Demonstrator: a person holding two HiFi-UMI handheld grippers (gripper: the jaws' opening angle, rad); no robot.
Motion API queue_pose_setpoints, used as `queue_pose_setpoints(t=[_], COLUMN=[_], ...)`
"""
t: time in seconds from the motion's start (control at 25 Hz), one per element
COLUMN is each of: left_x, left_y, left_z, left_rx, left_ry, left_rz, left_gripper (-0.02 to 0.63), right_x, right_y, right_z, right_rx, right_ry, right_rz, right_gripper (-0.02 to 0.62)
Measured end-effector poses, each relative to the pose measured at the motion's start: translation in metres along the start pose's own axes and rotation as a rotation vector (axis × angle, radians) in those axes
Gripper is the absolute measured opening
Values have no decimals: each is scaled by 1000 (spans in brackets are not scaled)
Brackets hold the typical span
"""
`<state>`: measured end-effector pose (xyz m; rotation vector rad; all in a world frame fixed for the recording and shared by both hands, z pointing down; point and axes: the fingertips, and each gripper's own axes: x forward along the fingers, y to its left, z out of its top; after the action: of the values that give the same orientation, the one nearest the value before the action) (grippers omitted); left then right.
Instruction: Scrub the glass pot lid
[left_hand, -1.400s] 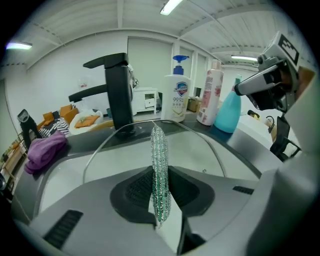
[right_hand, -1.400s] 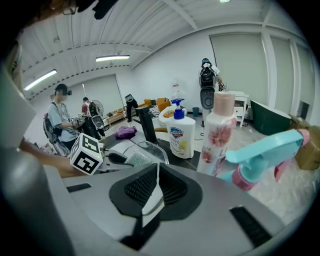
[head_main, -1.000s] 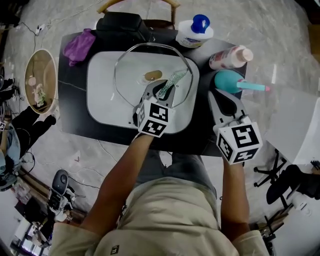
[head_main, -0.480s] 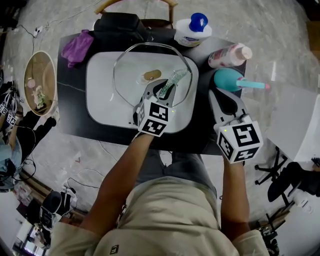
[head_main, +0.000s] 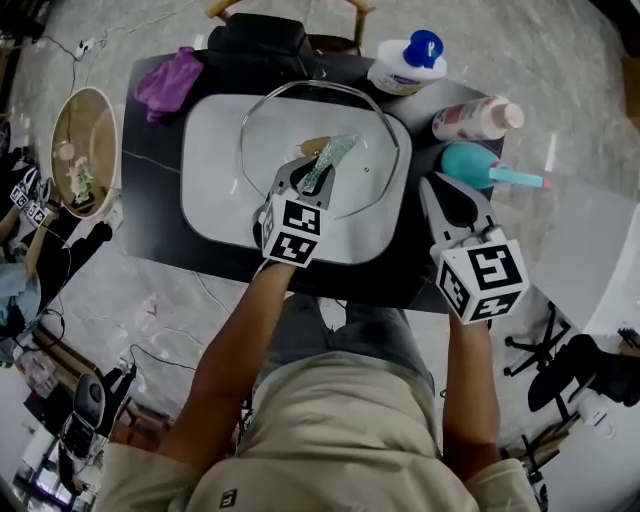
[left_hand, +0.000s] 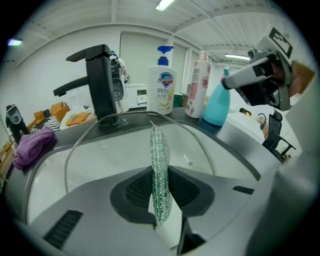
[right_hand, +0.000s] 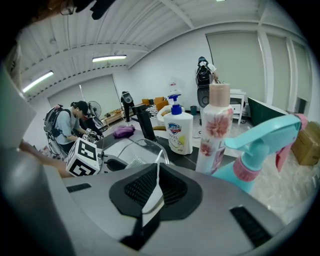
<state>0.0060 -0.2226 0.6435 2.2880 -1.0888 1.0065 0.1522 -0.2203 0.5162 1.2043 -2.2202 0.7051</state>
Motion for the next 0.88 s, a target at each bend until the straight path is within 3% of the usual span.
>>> queue_pose_setpoints(t=[0.52, 0.88], left_x=[-58, -64], left_y=[107, 115], left_z=[-60, -66], left_rx=[-105, -115], left_ry=[56, 63], left_rz=[224, 242], left_gripper=[92, 92], right_x=[21, 28], right_y=[32, 40], right_z=[7, 9], right_rx=[-48, -55], right_ry=[20, 26], right_rz=[67, 80], right_gripper=[28, 28])
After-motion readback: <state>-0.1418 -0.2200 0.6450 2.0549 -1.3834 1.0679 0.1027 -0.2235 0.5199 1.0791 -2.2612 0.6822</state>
